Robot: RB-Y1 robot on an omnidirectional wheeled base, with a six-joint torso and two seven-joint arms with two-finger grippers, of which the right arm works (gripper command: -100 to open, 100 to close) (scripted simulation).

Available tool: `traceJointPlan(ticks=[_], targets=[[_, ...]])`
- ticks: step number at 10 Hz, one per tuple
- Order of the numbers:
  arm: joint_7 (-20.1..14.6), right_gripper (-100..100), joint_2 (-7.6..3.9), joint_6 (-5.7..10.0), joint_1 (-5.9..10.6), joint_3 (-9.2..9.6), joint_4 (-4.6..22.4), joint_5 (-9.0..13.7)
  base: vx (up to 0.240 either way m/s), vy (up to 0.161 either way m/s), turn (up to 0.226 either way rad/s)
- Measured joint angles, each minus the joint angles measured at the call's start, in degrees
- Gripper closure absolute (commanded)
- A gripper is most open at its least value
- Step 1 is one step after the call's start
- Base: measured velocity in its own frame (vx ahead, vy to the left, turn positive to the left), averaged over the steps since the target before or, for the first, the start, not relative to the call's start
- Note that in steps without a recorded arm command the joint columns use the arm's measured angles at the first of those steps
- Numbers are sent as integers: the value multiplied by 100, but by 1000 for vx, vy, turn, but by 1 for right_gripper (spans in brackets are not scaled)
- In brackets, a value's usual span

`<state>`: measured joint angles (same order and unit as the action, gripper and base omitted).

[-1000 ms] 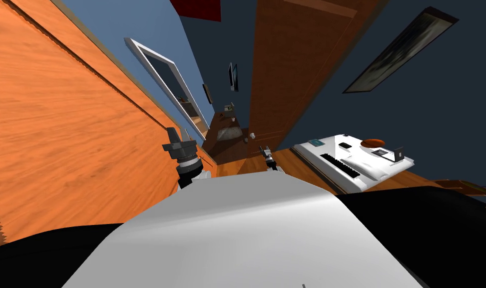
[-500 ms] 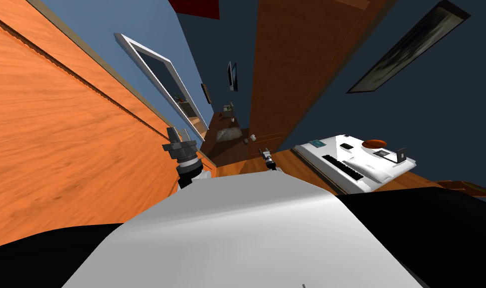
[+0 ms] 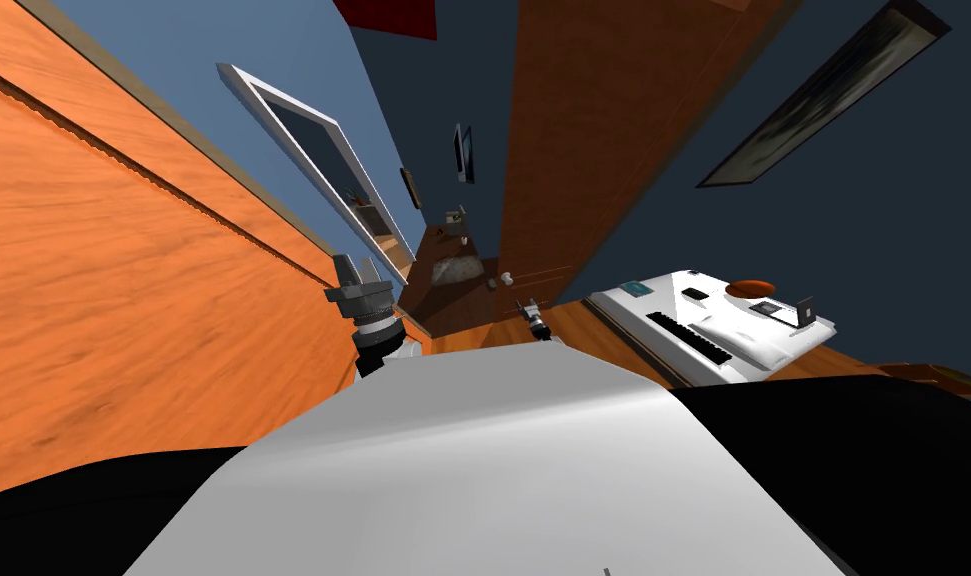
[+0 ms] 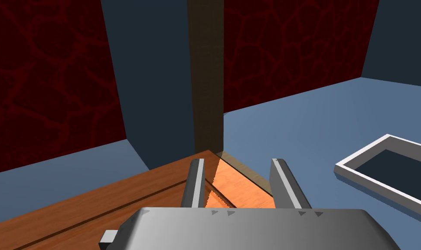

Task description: Pull the door open

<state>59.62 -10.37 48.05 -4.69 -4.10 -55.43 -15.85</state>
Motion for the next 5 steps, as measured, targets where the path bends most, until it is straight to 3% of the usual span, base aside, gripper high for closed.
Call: traceJointPlan(ticks=[5], targets=[[391, -100, -50, 106, 131, -4, 568, -180, 127, 15, -18]])
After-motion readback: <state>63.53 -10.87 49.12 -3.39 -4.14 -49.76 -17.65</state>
